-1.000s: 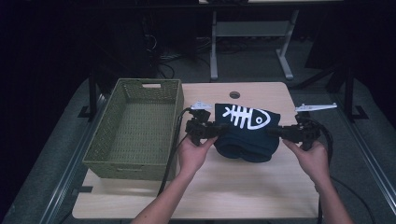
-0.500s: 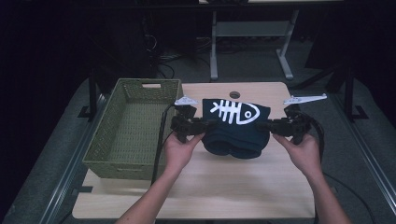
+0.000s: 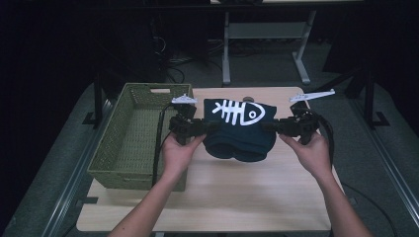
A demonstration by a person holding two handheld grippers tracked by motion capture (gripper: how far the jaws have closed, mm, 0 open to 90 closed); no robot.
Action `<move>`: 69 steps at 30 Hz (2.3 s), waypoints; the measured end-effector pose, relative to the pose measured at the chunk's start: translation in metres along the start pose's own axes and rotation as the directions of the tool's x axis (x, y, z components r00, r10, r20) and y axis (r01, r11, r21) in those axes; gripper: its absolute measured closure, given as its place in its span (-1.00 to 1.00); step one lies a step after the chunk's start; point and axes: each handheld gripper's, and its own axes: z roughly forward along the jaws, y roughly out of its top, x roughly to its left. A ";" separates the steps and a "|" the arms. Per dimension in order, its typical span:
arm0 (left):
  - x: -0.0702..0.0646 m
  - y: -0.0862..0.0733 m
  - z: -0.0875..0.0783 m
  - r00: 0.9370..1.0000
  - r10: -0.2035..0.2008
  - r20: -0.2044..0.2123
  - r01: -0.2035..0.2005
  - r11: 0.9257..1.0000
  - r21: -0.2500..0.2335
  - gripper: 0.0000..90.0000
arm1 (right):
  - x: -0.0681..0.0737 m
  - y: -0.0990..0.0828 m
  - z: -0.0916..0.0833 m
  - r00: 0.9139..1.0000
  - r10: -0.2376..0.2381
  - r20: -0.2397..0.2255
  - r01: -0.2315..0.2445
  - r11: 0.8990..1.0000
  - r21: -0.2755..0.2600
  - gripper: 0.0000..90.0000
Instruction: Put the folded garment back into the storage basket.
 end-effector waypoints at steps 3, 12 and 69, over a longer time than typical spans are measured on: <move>0.003 0.001 -0.002 1.000 0.002 -0.004 -0.002 1.000 0.005 0.54 | 0.001 0.003 0.004 1.000 -0.003 -0.007 0.003 1.000 0.003 0.63; 0.015 0.004 -0.014 1.000 -0.009 -0.013 0.009 1.000 0.010 0.53 | 0.009 0.014 0.014 1.000 -0.012 -0.020 0.012 1.000 0.002 0.62; 0.093 -0.010 -0.114 0.992 -0.063 -0.105 0.062 0.998 -0.015 0.51 | 0.082 0.075 0.106 0.990 -0.076 -0.116 0.079 0.997 0.017 0.62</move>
